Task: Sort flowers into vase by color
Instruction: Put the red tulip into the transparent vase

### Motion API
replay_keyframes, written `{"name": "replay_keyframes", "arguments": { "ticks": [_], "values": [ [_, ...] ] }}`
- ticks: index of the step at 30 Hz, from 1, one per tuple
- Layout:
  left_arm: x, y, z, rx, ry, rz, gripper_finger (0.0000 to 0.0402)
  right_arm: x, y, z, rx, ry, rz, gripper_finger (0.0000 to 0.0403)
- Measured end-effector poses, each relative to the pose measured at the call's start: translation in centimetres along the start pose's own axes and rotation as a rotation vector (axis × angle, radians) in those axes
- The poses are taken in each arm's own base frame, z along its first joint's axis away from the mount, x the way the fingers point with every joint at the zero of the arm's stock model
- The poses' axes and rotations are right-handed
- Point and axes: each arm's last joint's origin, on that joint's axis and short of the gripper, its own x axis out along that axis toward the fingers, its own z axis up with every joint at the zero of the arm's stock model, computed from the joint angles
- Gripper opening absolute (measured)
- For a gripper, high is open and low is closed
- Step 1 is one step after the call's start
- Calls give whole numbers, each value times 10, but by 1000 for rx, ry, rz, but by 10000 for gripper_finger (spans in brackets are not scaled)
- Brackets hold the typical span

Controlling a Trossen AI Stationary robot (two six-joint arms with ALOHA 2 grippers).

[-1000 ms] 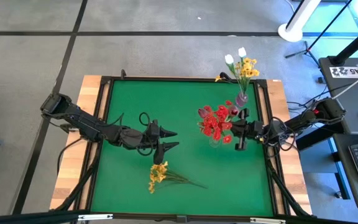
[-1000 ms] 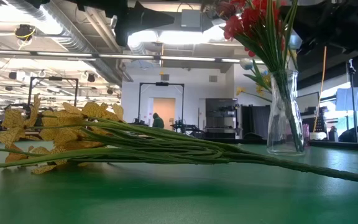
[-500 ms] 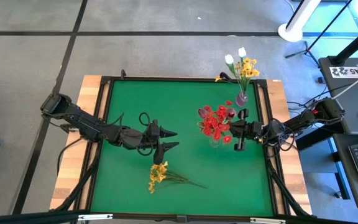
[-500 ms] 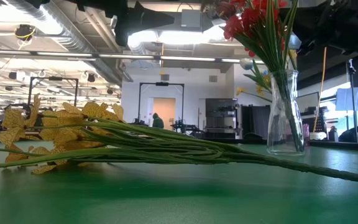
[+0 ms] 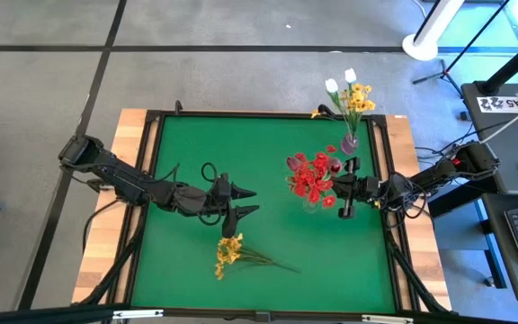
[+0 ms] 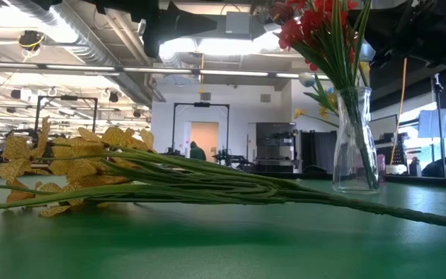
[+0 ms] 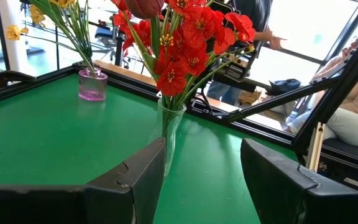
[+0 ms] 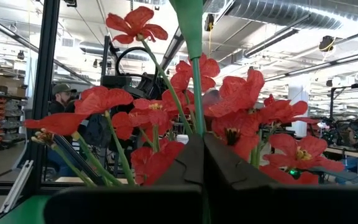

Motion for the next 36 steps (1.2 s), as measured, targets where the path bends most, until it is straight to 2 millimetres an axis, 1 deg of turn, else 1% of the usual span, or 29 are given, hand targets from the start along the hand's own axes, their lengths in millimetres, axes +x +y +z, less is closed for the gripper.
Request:
{"name": "replay_keyframes", "arguments": {
  "ticks": [7, 17, 23, 33, 36],
  "values": [
    [0, 0, 0, 0, 0, 0, 203, 0, 0, -1, -3, 7, 2, 0],
    [0, 0, 0, 0, 0, 0, 203, 6, 5, -12, 1, 75, 6, 0],
    [0, 0, 0, 0, 0, 0, 203, 14, 8, -9, 1, 59, 22, 0],
    [0, 0, 0, 1, 1, 0, 203, 15, 8, -8, 5, 44, 20, 0],
    [0, 0, 0, 1, 1, 0, 203, 19, 9, -5, 13, 28, 23, 0]
  ]
}}
